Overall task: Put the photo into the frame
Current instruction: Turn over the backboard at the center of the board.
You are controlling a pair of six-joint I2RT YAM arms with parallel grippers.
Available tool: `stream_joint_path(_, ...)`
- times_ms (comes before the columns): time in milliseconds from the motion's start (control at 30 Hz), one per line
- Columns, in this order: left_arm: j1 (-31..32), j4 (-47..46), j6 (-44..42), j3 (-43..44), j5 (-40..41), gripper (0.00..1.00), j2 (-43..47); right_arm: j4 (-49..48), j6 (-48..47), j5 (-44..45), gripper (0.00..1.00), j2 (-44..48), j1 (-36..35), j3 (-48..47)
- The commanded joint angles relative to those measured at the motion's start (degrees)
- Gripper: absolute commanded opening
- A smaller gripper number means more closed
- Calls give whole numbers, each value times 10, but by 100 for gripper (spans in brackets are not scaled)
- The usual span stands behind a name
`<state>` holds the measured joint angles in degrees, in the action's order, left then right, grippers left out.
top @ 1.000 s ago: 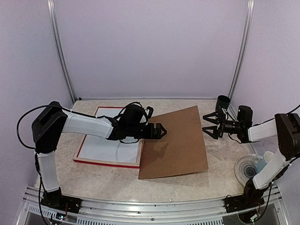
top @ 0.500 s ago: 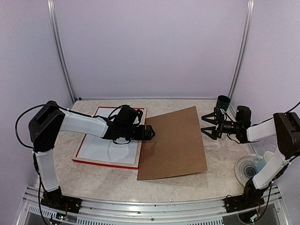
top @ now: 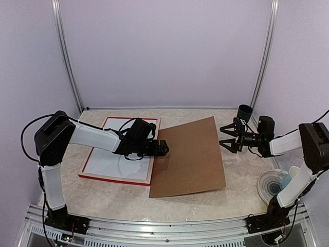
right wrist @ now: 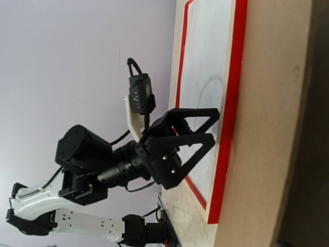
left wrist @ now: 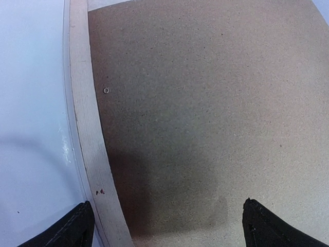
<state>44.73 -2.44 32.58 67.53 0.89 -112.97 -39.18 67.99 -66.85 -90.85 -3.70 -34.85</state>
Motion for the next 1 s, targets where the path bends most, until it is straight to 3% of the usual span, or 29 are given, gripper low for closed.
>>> stream_joint_path(0,0,-8,3,-12,-5,99,-13,-32,10,-12,90,-4,-11,-15)
stream_joint_path(233,0,-19,6,-14,-27,99,-14,-57,30,-14,90,-6,-22,-19)
stream_joint_path(833,0,-22,8,-16,-34,99,-9,-265,166,-26,89,-64,-103,-61)
stream_joint_path(967,0,-22,8,-16,-34,99,-7,-351,222,-20,89,-93,-125,-75)
